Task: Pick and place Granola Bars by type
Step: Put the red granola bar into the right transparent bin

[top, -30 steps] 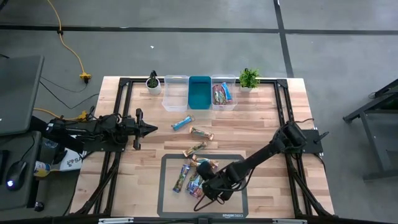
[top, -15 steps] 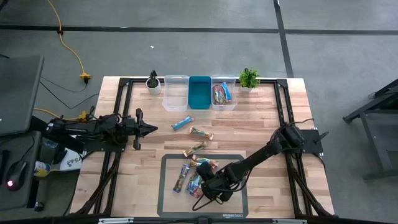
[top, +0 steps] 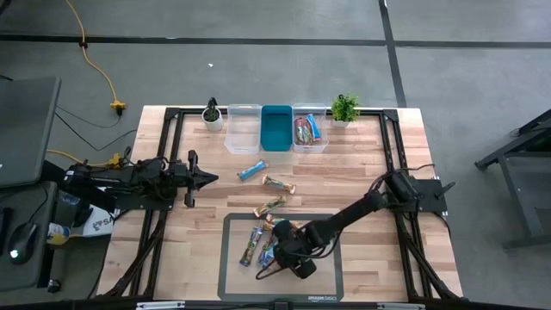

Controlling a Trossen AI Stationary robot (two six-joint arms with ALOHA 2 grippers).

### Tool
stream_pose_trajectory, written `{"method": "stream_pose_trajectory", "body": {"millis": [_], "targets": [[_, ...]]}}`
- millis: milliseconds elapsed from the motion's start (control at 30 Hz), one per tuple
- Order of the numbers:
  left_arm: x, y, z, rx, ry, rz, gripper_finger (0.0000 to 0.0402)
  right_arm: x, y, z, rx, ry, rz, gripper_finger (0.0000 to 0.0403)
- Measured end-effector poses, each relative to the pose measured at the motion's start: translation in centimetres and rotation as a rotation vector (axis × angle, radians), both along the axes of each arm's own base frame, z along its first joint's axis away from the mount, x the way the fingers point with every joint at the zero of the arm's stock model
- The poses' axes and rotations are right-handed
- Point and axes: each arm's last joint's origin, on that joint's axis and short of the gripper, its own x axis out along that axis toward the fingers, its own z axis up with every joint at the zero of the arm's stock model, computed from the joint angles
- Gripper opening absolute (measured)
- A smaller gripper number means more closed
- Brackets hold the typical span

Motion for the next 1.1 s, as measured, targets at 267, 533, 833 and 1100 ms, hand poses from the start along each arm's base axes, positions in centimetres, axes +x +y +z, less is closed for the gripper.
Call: {"method": "stream_pose_trajectory", "body": {"millis": [267, 533, 833, 1100], "targets": [[0.0, 0.0, 0.0, 0.000, 0.000, 0.000, 0.0001, 0.1, -0.2, -0.1, 0.031, 0.014, -0.061, 0.0117], [0.0, 0.0, 0.0, 0.000, 0.000, -0.001, 0.0001, 0.1, -0.2, 0.4, 0.046, 0.002, -0.081, 0.0089], [0.0, 0.0, 0.0, 0.000, 0.000, 0.000, 0.0001, -0.5, 0.6, 3.4, 0.110, -0.080, -0.071, 0.0084], [0.0, 0.0, 0.0, 0.000, 0.000, -0.001, 0.0001, -0.2, 2.7, 7.9, 0.226, -0.377, -0.102, 0.0084]]}}
